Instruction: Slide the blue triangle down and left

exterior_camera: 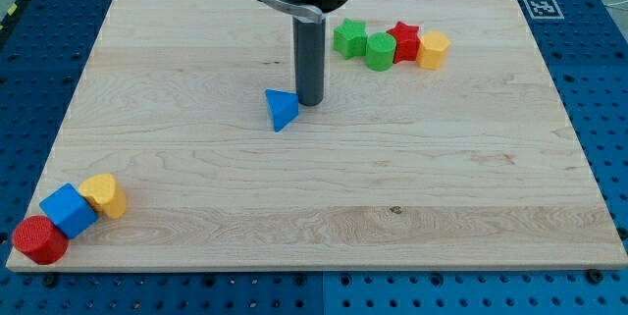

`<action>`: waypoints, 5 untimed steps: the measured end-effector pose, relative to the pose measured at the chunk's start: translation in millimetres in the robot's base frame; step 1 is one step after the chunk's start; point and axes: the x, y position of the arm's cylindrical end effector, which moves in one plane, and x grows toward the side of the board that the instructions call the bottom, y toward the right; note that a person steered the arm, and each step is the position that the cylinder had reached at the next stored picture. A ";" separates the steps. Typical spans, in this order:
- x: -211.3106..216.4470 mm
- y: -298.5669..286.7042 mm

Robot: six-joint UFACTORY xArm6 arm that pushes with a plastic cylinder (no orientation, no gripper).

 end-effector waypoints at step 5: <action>61.3 -56.1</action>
